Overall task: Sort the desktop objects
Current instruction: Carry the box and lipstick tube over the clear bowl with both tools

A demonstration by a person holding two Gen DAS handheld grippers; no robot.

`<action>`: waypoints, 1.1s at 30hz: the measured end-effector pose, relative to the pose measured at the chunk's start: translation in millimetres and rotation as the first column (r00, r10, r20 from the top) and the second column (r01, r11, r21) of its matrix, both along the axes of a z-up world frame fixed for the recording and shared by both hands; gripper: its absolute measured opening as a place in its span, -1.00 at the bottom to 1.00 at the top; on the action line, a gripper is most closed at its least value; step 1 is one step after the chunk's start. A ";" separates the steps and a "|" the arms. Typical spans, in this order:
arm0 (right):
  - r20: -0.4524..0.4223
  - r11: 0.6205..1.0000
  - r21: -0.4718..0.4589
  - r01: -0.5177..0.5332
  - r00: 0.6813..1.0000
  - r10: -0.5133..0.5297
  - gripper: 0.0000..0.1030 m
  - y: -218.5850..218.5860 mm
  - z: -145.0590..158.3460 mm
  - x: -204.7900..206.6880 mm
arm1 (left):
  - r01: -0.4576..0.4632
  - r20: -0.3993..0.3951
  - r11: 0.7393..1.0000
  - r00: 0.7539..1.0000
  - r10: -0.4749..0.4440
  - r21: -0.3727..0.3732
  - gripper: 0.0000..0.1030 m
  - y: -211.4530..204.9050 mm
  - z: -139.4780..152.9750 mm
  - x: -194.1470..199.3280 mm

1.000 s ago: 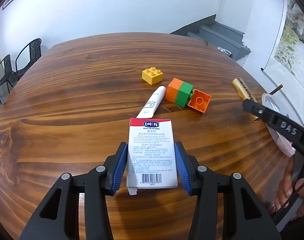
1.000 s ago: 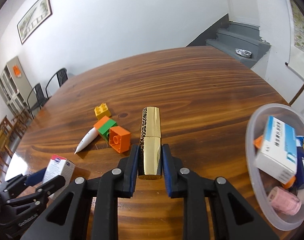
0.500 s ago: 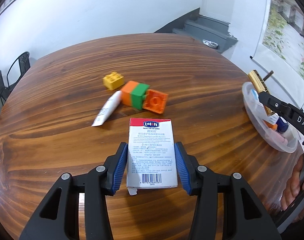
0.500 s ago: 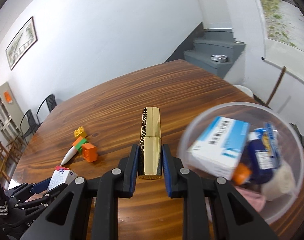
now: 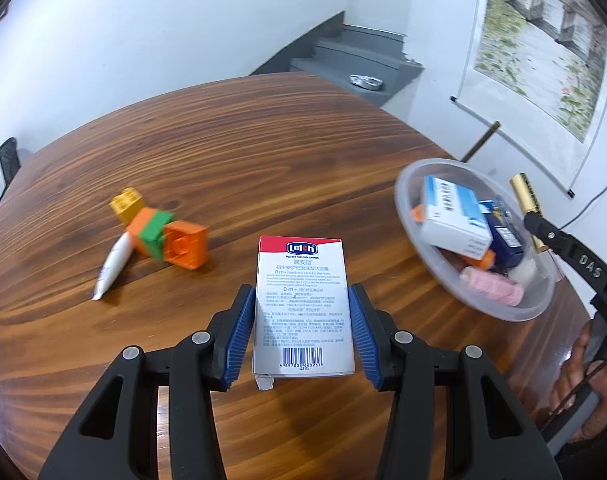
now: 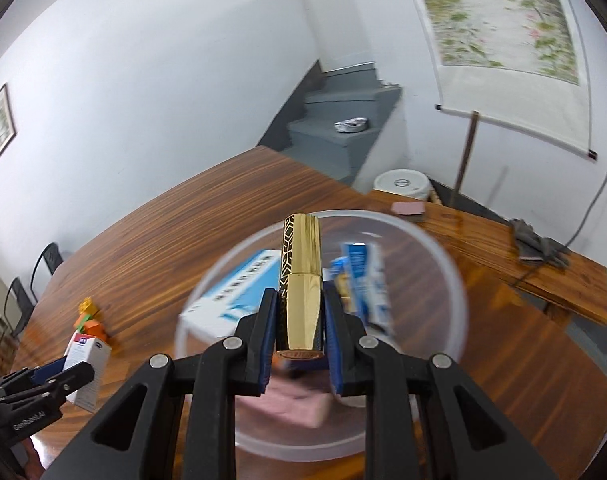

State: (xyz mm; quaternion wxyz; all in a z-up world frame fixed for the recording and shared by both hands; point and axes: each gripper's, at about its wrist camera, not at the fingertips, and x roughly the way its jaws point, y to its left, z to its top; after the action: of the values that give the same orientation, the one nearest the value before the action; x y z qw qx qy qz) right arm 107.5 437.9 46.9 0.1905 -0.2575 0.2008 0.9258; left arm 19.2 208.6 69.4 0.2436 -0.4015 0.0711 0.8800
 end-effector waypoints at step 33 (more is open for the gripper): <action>-0.101 0.986 -0.076 0.148 0.983 -0.156 -0.46 49.5 -6.4 30.6 | 0.290 0.060 0.938 0.950 -0.306 0.190 -0.02 106.7 23.5 14.6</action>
State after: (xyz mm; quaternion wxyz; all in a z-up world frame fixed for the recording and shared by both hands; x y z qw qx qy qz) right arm 138.0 487.4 40.5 0.2407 -0.1978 0.2613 0.9136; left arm 33.9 315.3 92.8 0.4121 -0.4010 0.0410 0.8171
